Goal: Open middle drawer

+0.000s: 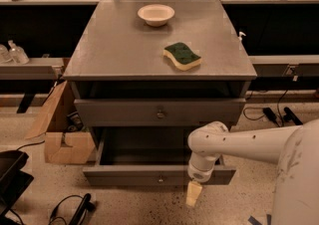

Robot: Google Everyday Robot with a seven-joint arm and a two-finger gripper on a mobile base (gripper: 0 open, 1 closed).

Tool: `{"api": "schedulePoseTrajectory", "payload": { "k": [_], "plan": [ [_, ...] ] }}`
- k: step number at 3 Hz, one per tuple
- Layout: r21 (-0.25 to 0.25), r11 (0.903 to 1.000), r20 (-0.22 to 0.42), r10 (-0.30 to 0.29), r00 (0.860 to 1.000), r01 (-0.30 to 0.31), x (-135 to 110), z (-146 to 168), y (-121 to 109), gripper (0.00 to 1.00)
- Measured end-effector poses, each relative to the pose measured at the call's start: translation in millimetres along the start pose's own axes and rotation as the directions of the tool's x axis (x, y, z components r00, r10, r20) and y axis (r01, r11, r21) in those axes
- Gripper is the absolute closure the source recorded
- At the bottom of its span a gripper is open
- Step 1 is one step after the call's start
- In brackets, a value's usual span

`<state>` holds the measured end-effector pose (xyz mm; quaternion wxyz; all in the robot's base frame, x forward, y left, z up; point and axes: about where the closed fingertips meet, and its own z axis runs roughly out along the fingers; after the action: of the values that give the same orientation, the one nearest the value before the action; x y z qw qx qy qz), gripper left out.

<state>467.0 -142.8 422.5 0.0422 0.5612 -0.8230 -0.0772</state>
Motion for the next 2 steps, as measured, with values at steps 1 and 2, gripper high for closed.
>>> {"api": "schedulePoseTrajectory", "payload": {
  "k": [1,2],
  "plan": [
    [0.007,1.0,-0.006,-0.004,1.0,0.004,-0.8,-4.9,-2.3,0.44],
    [0.014,0.9999,-0.014,-0.009,1.0,0.009,-1.8,-10.5,-5.1,0.68]
  ]
}}
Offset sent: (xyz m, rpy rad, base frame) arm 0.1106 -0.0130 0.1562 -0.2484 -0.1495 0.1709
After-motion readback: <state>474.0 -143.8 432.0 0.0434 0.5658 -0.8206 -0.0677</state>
